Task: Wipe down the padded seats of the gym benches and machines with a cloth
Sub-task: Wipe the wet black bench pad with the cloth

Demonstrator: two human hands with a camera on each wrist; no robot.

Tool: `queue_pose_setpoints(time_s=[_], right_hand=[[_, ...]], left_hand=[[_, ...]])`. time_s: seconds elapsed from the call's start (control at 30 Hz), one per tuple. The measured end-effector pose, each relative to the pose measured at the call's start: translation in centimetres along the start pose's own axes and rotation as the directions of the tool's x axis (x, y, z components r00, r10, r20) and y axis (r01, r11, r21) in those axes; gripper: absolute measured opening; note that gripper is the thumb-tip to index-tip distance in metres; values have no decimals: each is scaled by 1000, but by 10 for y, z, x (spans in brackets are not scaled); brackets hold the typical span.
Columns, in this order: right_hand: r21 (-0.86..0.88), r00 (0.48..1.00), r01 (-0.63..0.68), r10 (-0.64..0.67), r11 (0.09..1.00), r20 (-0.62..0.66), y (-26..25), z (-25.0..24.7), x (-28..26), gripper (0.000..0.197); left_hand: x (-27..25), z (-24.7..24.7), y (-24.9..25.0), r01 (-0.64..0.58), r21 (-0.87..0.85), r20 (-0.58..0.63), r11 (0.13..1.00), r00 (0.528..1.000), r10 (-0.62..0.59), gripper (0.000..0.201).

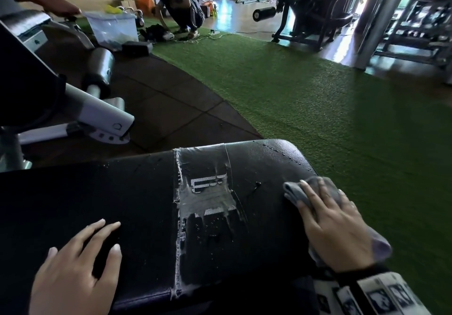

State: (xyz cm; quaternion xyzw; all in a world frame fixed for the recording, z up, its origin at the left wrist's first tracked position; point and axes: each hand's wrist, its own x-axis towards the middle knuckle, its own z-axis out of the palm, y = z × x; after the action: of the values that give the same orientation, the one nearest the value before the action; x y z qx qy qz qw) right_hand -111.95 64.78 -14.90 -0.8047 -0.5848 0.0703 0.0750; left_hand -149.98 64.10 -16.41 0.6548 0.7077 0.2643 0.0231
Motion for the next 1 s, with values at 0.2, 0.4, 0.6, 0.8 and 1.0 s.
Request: queue_pose_setpoints(time_s=[0.2, 0.4, 0.6, 0.8, 1.0], right_hand=[[18, 944, 309, -304, 951, -127, -63, 4, -31, 47], [10, 905, 394, -386, 919, -178, -17, 2, -70, 47], [76, 996, 79, -75, 994, -47, 14, -9, -37, 56], [-14, 966, 225, -225, 974, -130, -45, -5, -26, 49], [11, 835, 535, -527, 845, -156, -40, 12, -64, 51]], left_hand=[[0, 2, -4, -10, 3, 4, 1000, 1000, 10, 47], [1, 6, -9, -39, -25, -22, 999, 999, 38, 45], [3, 6, -8, -29, -35, -16, 999, 999, 28, 46], [2, 6, -8, -36, -38, -30, 999, 999, 35, 44], [1, 7, -10, -41, -51, -28, 998, 999, 40, 43]])
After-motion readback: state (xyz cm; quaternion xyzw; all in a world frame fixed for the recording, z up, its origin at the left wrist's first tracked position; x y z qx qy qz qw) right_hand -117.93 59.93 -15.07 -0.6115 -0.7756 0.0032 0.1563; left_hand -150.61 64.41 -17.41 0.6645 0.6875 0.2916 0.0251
